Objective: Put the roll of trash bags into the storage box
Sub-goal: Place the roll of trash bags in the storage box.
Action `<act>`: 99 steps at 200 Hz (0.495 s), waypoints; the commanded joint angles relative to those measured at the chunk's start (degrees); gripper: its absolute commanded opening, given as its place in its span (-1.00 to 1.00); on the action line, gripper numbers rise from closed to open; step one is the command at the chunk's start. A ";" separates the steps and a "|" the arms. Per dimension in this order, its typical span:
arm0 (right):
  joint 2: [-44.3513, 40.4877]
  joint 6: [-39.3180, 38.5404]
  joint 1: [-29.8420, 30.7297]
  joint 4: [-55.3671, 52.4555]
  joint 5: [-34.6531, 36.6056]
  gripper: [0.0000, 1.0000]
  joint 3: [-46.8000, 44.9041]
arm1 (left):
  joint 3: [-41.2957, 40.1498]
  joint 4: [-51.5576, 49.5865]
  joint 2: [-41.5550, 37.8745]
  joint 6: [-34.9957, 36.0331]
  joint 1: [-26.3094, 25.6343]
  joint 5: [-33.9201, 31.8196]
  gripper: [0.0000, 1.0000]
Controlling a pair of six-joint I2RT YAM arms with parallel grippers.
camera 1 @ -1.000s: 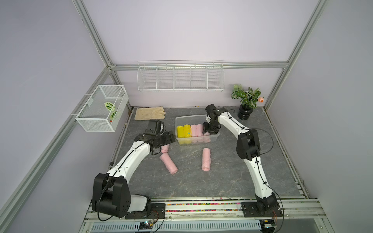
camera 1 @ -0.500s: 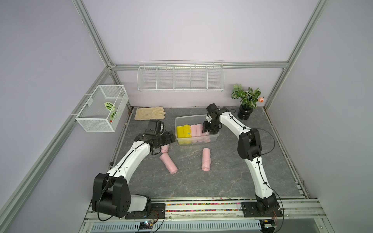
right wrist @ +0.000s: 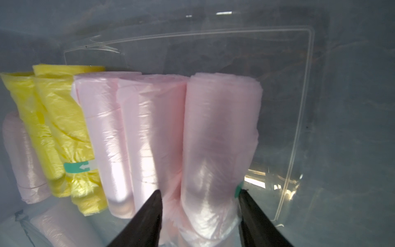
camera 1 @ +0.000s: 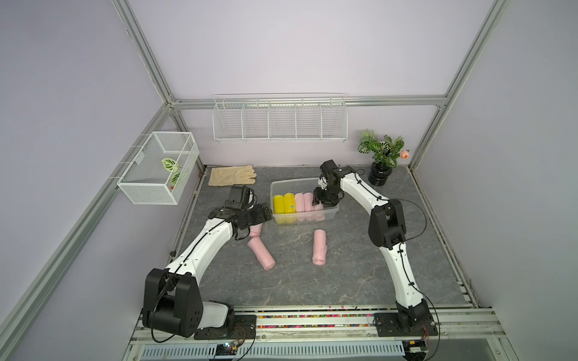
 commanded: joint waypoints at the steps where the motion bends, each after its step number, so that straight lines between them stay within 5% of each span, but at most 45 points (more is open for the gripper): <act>1: -4.61 -1.07 0.25 -0.03 -0.70 0.17 -0.43 | -0.35 0.61 -0.50 -0.42 0.24 0.55 0.82; 99: -12.41 -2.24 1.54 -5.88 4.63 0.18 0.76 | 1.33 0.52 0.64 0.32 0.27 0.66 0.82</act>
